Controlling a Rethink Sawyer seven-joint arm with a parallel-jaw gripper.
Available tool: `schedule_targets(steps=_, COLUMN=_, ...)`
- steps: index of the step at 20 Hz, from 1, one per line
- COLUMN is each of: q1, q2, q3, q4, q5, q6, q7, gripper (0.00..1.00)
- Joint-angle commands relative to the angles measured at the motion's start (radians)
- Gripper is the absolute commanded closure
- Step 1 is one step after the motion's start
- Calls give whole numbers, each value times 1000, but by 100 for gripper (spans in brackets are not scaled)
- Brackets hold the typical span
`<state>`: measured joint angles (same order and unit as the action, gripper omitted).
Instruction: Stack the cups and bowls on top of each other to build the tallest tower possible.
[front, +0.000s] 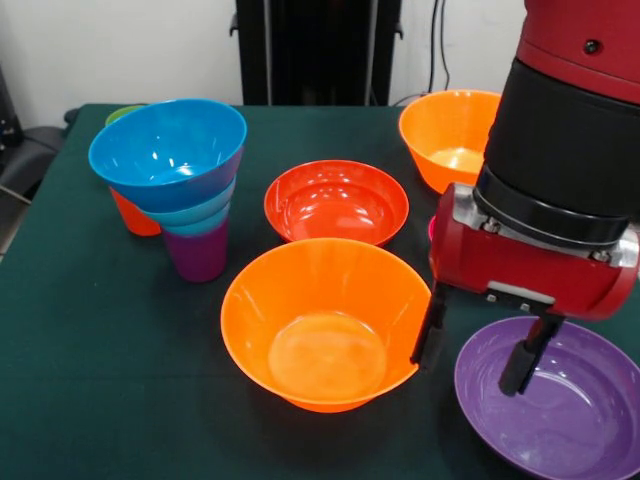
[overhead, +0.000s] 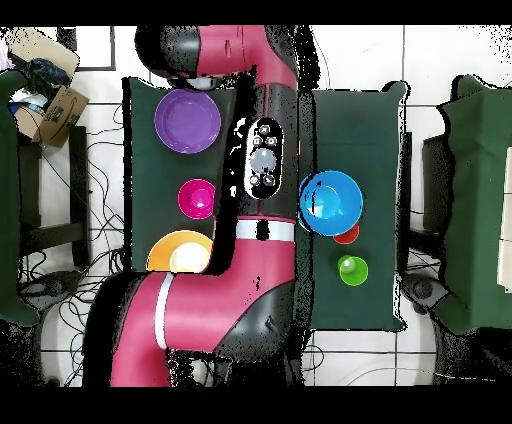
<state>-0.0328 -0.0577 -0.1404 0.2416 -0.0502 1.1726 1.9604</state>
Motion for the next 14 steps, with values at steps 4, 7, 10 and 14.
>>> schedule_targets(steps=4, q1=7, q2=40, q3=20, q4=-29, q5=30, q6=63, q7=153, gripper=0)
schedule_targets(steps=7, q1=5, q2=47, q3=11, q4=-34, q5=42, q6=57, q7=142, gripper=0)
schedule_targets(steps=10, q1=9, q2=47, q3=3, q4=-31, q5=55, q6=59, q7=137, gripper=0)
schedule_targets(steps=14, q1=11, q2=51, q3=-11, q4=-31, q5=69, q6=56, q7=136, gripper=0)
